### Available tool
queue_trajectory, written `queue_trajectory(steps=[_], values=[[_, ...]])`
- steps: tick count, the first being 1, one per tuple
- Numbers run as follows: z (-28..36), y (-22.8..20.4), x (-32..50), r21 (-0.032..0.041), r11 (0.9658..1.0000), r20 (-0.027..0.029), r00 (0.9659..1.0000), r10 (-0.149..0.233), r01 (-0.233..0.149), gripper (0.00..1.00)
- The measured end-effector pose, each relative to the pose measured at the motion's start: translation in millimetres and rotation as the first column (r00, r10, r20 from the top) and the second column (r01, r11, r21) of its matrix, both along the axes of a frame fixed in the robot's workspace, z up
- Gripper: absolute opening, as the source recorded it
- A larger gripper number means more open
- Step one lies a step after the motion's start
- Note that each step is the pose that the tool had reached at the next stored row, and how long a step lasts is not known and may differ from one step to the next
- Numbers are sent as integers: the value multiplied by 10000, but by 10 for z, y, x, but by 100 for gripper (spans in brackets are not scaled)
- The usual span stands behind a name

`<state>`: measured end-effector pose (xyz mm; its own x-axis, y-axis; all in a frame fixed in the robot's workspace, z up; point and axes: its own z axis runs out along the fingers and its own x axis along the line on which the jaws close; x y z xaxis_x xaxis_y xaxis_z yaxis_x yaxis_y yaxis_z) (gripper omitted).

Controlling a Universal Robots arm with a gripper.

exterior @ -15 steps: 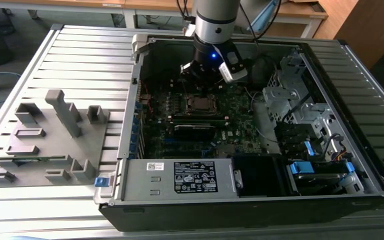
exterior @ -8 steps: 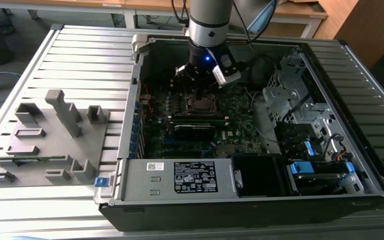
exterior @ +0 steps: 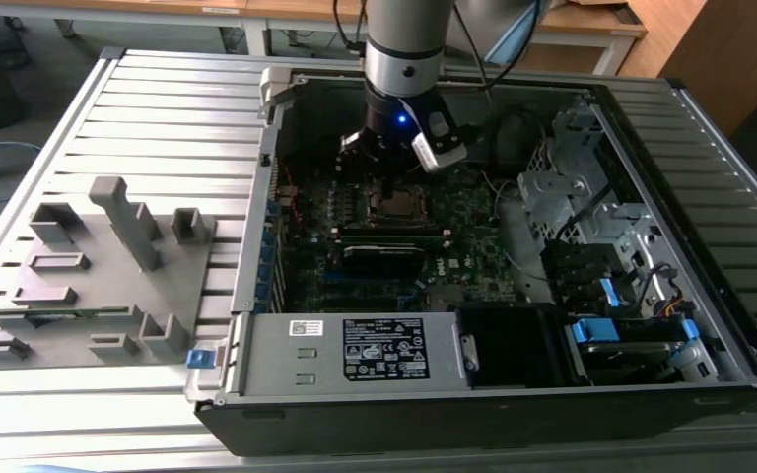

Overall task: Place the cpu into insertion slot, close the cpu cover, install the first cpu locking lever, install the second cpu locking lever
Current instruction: 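Close the cpu cover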

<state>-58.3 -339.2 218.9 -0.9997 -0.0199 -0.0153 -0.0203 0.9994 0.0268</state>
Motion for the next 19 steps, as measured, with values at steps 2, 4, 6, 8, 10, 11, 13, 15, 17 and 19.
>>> queue_trajectory(steps=[2, 4, 6, 8, 10, 11, 13, 15, 17, 19], values=[[-18, -1, -20, -2, 10000, -1, 10000, 0, 0, 10], [-45, -1, -40, -1, 10000, 1, 10000, 0, 0, 10], [-52, -1, -46, -3, 10000, 0, 10000, 0, 0, 10], [-54, -1, -55, -3, 10000, 0, 10000, -1, 1, 10], [-60, -1, -67, -2, 10000, 1, 10000, -1, 1, 10], [-67, 0, -71, 0, 10000, 2, 10000, -1, 1, 10], [-84, 0, -79, -2, 10000, 0, 10000, -10, 10, 10], [-89, -1, -81, -4, 10000, -1, 10000, -22, 22, 10], [-89, -1, -82, -4, 10000, -2, 10000, -26, 26, 10], [-91, 0, -86, -1, 10000, 1, 10000, -33, 33, 10]])
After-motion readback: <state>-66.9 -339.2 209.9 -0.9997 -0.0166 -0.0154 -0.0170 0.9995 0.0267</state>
